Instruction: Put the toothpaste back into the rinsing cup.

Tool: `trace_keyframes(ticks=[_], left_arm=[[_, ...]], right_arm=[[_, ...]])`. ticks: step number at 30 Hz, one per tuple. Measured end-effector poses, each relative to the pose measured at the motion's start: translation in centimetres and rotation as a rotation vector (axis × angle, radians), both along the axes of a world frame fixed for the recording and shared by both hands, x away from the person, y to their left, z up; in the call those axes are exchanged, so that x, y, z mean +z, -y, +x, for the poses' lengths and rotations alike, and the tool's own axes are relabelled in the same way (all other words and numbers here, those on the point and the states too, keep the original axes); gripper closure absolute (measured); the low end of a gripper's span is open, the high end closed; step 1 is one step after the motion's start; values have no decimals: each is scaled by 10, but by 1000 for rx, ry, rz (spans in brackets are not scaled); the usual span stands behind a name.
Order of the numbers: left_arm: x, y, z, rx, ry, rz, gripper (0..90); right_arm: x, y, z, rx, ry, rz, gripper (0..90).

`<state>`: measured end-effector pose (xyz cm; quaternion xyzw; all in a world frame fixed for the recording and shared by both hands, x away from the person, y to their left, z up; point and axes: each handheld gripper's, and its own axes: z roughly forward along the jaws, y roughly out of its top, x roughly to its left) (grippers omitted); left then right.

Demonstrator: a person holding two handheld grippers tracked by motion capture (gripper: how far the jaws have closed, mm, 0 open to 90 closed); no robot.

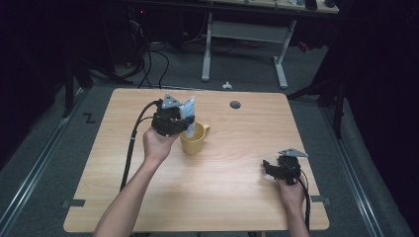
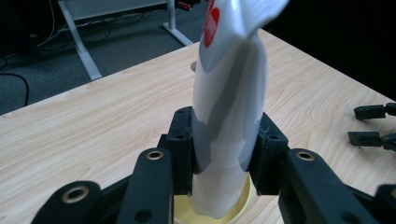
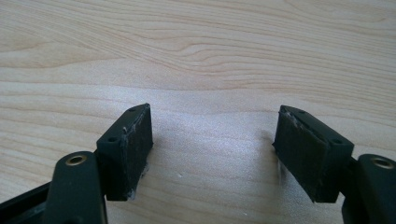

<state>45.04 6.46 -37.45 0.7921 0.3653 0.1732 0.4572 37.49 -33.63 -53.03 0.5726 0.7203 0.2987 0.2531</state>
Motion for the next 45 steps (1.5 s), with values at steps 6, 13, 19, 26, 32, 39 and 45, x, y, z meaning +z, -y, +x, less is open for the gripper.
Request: trace_keyframes(ticks=[6, 13, 19, 26, 32, 39, 45], left_arm=[[-6, 4, 5, 5, -8, 7, 659], [-12, 8, 8, 13, -11, 16, 659], [-21, 12, 10, 18, -20, 24, 659], [-28, 17, 13, 19, -24, 49, 658], [-34, 21, 13, 18, -23, 65, 658], [-44, 20, 16, 32, -41, 71, 657], [-50, 22, 18, 34, -46, 88, 657]], right_arm=[[0, 0, 0, 0, 0, 0, 281], [0, 0, 0, 0, 0, 0, 281], [0, 0, 0, -1, 0, 0, 281], [0, 0, 0, -1, 0, 0, 281], [0, 0, 0, -1, 0, 0, 281], [0, 0, 0, -1, 0, 0, 280], [0, 0, 0, -1, 0, 0, 281]])
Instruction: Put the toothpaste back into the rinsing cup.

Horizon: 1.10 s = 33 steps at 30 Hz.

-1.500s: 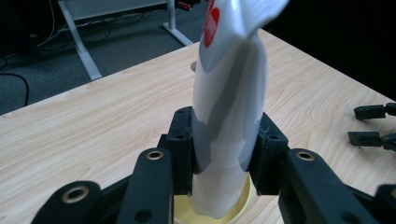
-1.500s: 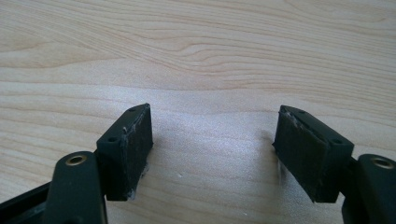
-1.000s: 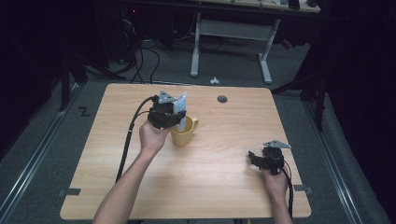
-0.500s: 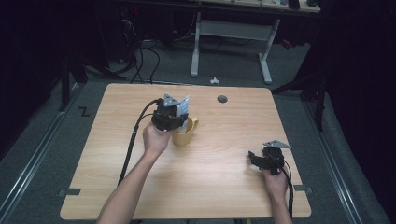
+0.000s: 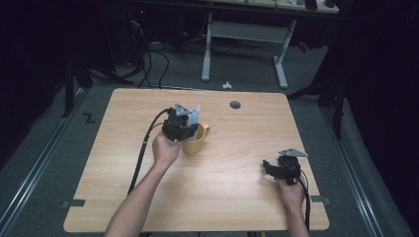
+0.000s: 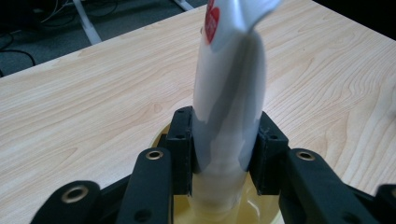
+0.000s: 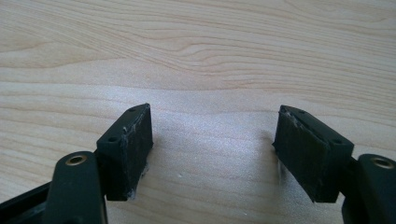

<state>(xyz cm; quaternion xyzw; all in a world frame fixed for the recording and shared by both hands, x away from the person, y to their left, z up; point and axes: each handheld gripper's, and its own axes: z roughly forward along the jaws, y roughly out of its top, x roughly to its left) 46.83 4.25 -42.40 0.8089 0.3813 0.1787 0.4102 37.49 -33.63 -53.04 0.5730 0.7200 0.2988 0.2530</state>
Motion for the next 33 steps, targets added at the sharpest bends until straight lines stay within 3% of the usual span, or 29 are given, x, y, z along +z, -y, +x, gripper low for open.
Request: trace_keyframes(ticks=[16, 33], left_arm=[[-18, 3, 3, 22, -22, 17, 655], [-25, 8, 5, 21, -32, 38, 649]], right_arm=[[0, 0, 0, 0, 0, 0, 281], [0, 0, 0, 0, 0, 0, 280]])
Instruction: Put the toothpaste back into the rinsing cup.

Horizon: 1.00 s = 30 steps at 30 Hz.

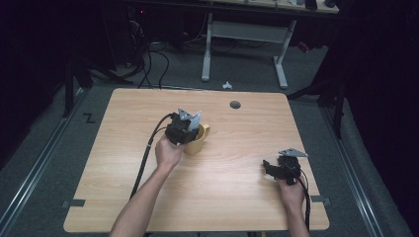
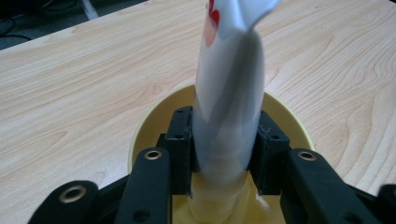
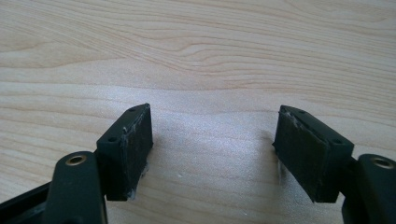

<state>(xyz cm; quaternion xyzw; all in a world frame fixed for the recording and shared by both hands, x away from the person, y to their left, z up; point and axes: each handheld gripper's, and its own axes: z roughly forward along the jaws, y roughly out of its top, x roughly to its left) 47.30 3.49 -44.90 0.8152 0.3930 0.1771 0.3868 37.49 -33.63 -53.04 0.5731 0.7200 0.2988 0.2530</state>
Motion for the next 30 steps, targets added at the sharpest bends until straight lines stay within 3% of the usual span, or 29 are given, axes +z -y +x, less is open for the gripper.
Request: trace_keyframes(ticks=[9, 17, 30], left_arm=[[-3, 1, 1, 1, -11, 17, 647], [-1, 0, 1, 3, -14, 7, 639], [2, -1, -3, -6, 0, 20, 584]], right_arm=[[0, 0, 0, 0, 0, 0, 281], [0, 0, 0, 0, 0, 0, 280], [0, 0, 0, 0, 0, 0, 280]])
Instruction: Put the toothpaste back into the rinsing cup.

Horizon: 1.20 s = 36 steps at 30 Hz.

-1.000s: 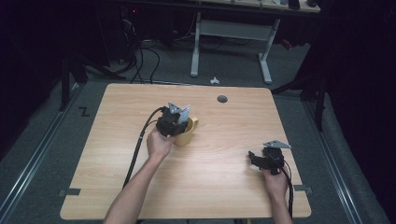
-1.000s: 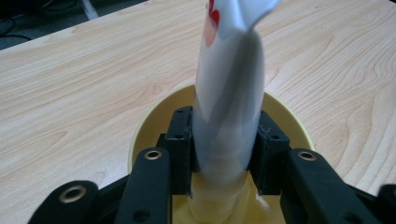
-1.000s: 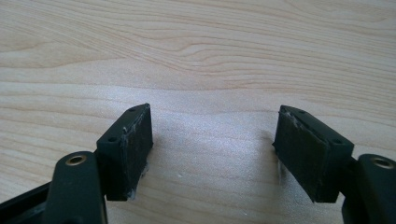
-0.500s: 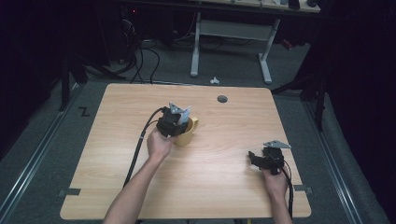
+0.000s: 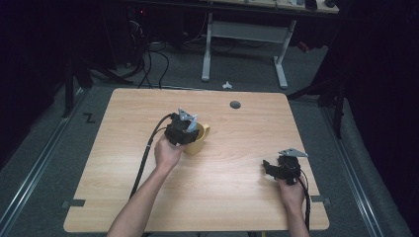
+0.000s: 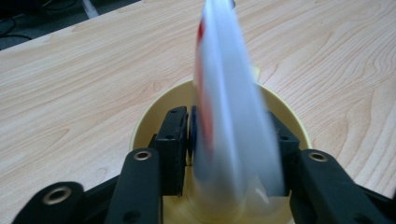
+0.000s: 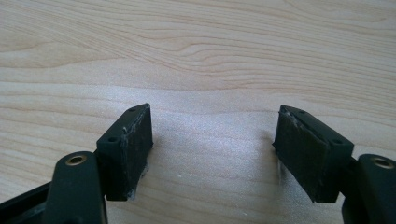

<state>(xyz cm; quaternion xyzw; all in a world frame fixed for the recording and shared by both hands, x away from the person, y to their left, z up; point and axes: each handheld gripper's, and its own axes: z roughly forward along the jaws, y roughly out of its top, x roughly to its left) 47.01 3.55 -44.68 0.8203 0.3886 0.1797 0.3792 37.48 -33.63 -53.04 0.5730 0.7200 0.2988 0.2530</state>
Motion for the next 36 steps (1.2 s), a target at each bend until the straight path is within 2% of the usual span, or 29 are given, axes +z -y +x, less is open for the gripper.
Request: trace_keyframes(ticks=[10, 21, 36], left_arm=[[1, 1, -3, -8, 5, 4, 498], [11, -6, -8, -12, 10, -26, 361], [18, -14, -16, -25, 17, -34, 321]], right_arm=[[0, 0, 0, 0, 0, 0, 280], [0, 0, 0, 0, 0, 0, 280], [0, 0, 0, 0, 0, 0, 281]])
